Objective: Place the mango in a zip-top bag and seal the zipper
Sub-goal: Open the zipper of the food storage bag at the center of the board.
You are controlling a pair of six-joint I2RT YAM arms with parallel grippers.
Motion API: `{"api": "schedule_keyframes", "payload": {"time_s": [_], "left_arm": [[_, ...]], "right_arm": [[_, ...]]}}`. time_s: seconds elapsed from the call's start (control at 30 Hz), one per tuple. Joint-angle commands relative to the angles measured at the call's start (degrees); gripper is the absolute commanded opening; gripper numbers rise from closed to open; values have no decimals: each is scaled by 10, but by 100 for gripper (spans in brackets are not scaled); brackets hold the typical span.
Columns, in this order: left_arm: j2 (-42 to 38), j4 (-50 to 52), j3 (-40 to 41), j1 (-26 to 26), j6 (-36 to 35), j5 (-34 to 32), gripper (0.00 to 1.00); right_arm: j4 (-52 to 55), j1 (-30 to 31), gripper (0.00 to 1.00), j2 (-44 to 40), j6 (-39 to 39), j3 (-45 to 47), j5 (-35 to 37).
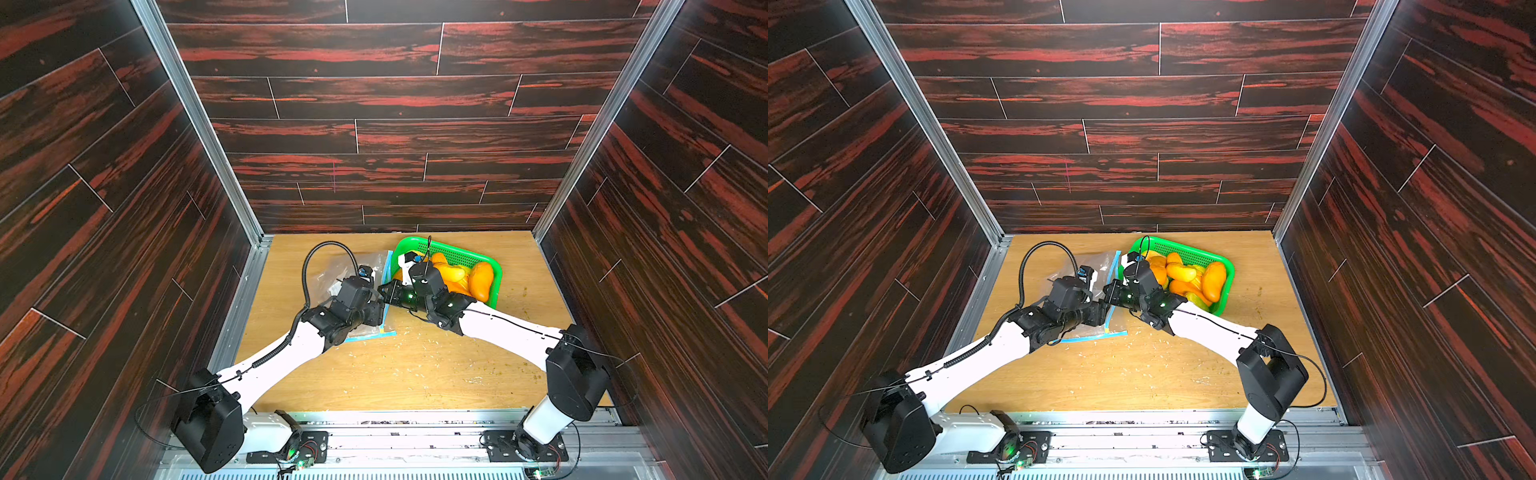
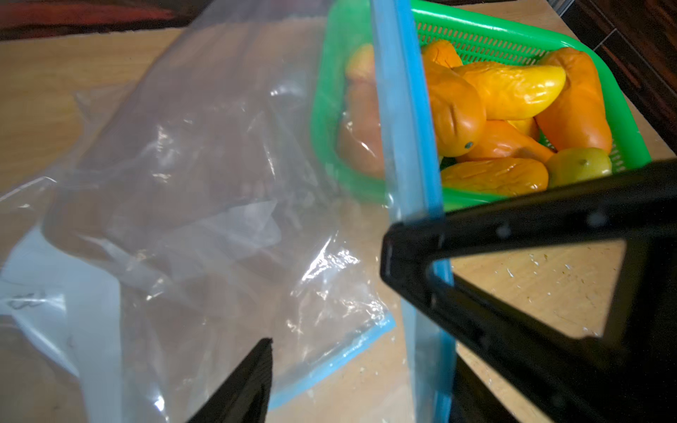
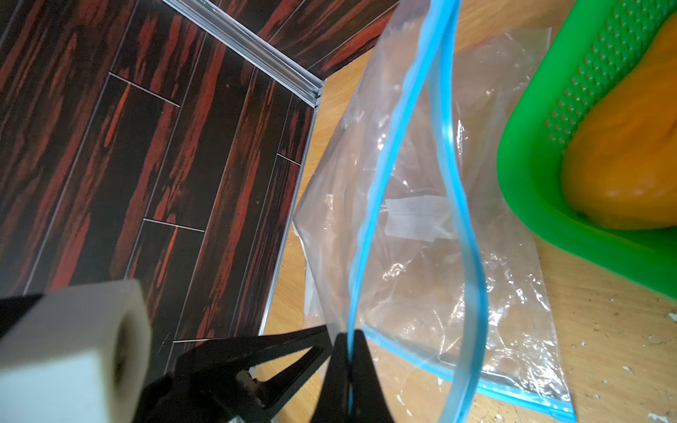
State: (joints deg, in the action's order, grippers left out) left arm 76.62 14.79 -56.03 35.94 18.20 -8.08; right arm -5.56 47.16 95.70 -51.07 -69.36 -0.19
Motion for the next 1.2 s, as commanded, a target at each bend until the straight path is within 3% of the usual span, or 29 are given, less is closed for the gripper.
{"api": "schedule_keyframes", "payload": {"time_s": [0.0,0.27,0.37,0.5,0.63,0.8,1.03,1.17], "left_arm": [[4,-8,-12,1,0,-51,63],[-5,-22,2,2,7,-58,13],[-17,-28,13,2,14,-64,0],[-28,-33,22,2,20,-72,0],[-28,-34,22,1,25,-77,0],[-27,-34,19,1,35,-77,0],[-25,-43,14,1,45,-52,0],[-20,-43,13,0,48,-48,0]], "right_arm": [[-4,3,0,9,-23,-6,-7],[6,2,0,8,-4,-11,-7],[29,2,6,1,25,-18,-2],[40,0,30,-18,57,-9,-2],[73,-5,41,-36,87,-10,2],[123,-11,47,-62,120,2,29],[100,-33,51,-51,120,12,-47],[102,-35,52,-2,119,-35,-58]]}}
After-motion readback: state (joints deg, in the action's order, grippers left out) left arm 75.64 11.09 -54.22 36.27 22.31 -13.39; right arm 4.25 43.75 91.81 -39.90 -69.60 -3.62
